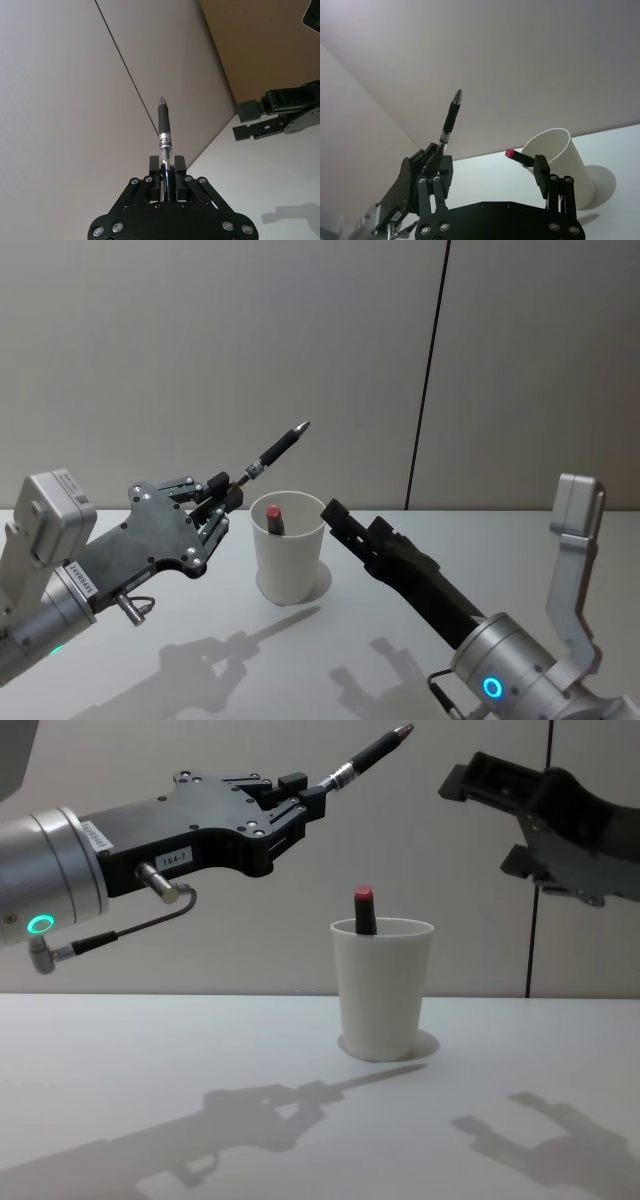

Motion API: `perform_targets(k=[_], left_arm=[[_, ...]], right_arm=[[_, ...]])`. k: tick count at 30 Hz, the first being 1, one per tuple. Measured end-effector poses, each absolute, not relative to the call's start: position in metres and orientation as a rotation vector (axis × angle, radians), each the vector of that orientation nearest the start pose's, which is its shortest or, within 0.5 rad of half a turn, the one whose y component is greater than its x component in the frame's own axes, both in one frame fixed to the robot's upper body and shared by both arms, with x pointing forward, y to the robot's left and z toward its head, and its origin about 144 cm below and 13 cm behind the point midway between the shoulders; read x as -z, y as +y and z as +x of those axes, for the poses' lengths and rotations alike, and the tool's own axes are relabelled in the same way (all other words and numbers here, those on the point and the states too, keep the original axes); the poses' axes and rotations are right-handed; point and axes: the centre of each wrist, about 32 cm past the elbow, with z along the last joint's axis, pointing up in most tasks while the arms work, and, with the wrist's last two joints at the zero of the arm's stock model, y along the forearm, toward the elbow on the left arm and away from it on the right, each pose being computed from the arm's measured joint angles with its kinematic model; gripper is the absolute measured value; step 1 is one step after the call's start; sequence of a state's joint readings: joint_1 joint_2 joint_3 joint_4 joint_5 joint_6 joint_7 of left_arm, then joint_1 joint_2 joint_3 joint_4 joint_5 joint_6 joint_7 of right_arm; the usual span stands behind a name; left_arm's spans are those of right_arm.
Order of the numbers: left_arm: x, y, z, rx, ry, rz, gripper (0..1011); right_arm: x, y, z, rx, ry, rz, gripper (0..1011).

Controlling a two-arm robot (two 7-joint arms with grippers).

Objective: Place the pen into the pen holder.

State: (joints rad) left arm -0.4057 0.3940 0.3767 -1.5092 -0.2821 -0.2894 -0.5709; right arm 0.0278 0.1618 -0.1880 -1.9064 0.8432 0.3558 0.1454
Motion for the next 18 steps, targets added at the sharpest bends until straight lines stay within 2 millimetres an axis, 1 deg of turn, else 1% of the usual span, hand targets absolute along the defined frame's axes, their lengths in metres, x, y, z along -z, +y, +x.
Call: perform_targets(k=[8, 14, 18], left_arm=[[-1.252, 0.238, 0.544, -0.645, -0.519, -0.119, 177], [-1.252, 0.238, 0.544, -0.645, -0.52, -0.119, 177], [-1.252, 0.238, 0.544, -0.645, -0.52, -0.119, 177]], right_arm=[[-1.25, -0.182, 0.443, 0.918, 0.618, 0.48, 1001], [-1.257, -0.177, 0.444, 0.888, 0.681, 0.497, 1001], [-1.262, -0.177, 0.446, 0.86, 0.706, 0.496, 1001]])
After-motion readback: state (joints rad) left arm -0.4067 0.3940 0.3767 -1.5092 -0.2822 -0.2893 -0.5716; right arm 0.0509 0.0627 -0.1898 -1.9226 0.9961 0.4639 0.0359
